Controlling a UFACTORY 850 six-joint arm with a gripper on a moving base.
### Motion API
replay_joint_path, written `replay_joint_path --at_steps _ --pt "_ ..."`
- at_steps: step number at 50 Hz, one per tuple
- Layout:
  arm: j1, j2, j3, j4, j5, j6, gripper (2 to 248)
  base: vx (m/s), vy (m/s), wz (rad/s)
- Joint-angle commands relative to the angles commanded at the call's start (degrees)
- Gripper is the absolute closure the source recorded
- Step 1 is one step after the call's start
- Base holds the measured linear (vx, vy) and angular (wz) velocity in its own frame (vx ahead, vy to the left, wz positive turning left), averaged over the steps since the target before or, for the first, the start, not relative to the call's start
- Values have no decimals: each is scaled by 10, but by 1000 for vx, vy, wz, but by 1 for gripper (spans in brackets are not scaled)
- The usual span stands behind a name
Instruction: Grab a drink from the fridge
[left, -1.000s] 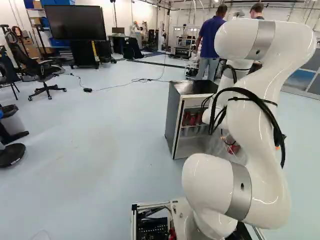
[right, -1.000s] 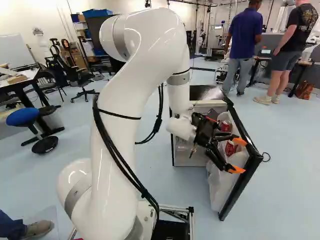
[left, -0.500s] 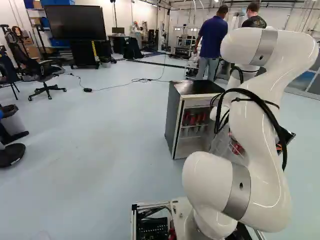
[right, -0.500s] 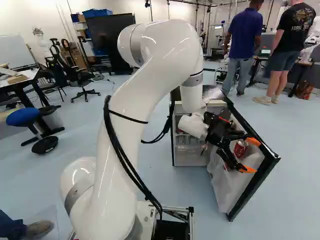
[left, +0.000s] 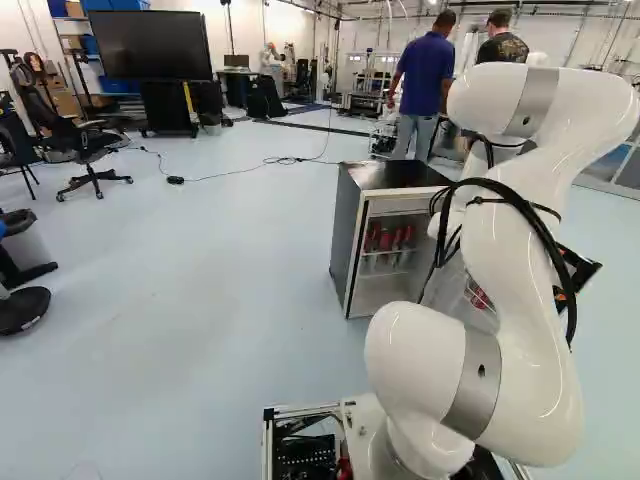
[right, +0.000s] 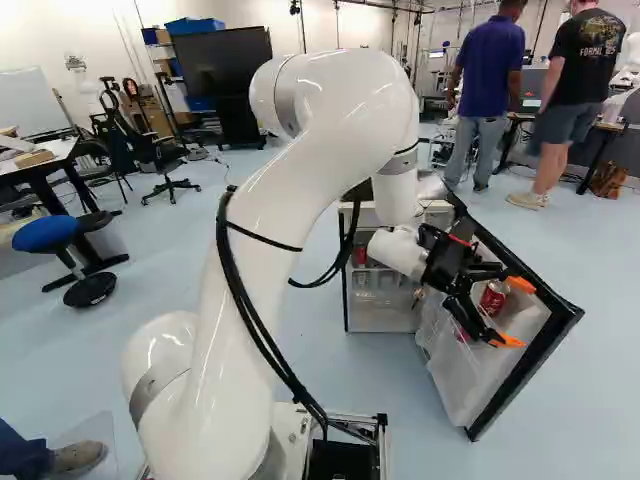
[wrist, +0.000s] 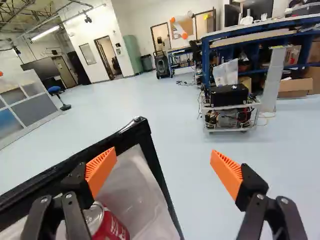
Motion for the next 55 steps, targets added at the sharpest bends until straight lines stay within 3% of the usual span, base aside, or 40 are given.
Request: replay_joint_path --at_steps 11,55 --pt "9 23 44 -45 0 0 3 0 0 0" --pt "51 125 218 -308 0 0 3 0 0 0"
